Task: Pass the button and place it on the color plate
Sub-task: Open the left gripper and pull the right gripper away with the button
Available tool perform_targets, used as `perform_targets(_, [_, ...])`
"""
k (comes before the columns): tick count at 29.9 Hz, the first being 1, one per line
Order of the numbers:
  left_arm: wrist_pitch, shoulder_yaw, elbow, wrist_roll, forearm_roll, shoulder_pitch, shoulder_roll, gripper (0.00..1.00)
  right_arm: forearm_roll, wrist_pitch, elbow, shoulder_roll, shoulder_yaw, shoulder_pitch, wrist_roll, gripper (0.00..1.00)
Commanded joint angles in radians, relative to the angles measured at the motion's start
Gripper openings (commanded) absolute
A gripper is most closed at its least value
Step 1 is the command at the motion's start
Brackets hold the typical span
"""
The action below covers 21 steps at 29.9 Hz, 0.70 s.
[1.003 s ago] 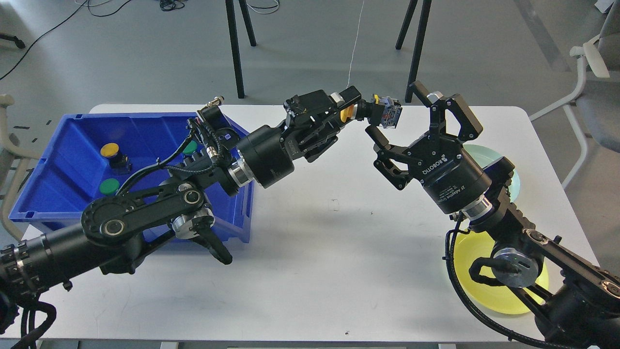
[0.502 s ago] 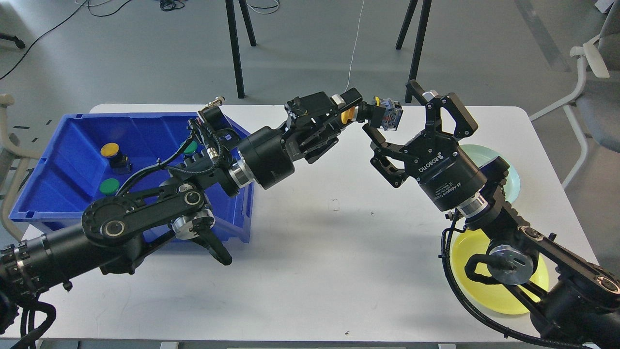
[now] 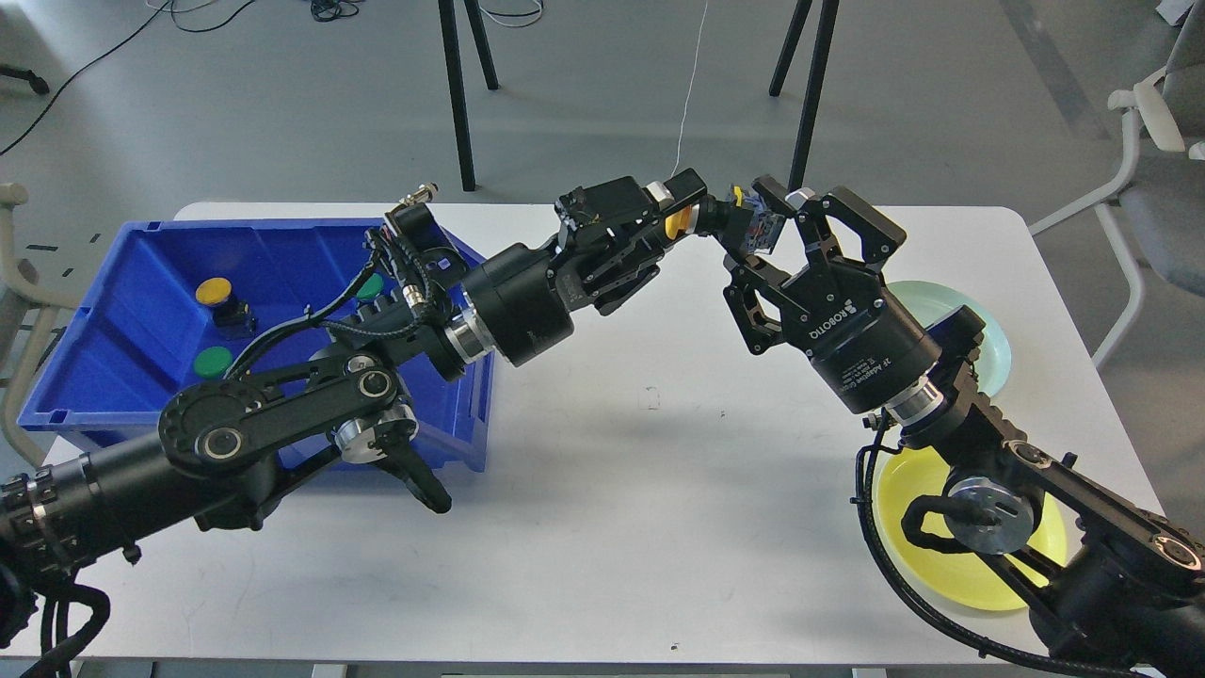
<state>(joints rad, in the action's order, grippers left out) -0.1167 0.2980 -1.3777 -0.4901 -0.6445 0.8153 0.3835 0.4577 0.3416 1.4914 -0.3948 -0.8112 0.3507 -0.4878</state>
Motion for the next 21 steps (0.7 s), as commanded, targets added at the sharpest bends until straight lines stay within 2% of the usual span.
perform_targets(1, [0.0, 0.0, 0.0, 0.001, 0.0, -0.001, 0.0, 0.03, -0.004, -0.004, 0.001, -0.001, 0.001, -0.001, -0.001, 0.0])
perform_targets(4, [-0.001, 0.0, 0.0, 0.001, 0.0, -0.001, 0.0, 0.04, -0.005, -0.006, 0.001, -0.001, 0.001, -0.001, -0.001, 0.0])
perform_targets(7, [-0.001, 0.003, 0.0, 0.001, 0.0, -0.001, 0.0, 0.14, -0.005, -0.007, 0.001, -0.001, 0.001, -0.003, -0.001, 0.0])
perform_targets(8, [-0.003, 0.004, 0.0, 0.001, 0.002, -0.001, 0.0, 0.22, -0.005, -0.007, 0.001, -0.001, 0.001, -0.003, -0.001, 0.0])
perform_targets(9, [-0.004, 0.006, 0.0, 0.001, 0.002, -0.001, 0.0, 0.4, -0.005, -0.007, 0.001, -0.001, 0.001, -0.003, -0.001, 0.0])
perform_targets(10, [-0.003, 0.007, 0.0, 0.001, 0.006, -0.001, -0.002, 0.53, -0.005, -0.007, 0.001, -0.001, 0.001, -0.003, -0.001, 0.0])
perform_targets(14, [-0.004, 0.022, 0.003, 0.001, 0.02, -0.002, -0.002, 0.8, -0.007, -0.01, 0.001, -0.001, 0.001, -0.003, -0.001, 0.0])
perform_targets(18, [-0.008, 0.03, 0.003, 0.001, 0.023, -0.01, -0.006, 0.86, -0.008, -0.03, 0.004, -0.001, 0.001, -0.006, -0.001, 0.0])
perform_targets(21, [-0.008, 0.03, 0.003, 0.001, 0.023, -0.01, -0.006, 0.87, -0.008, -0.03, 0.013, -0.021, -0.017, -0.021, -0.001, 0.0])
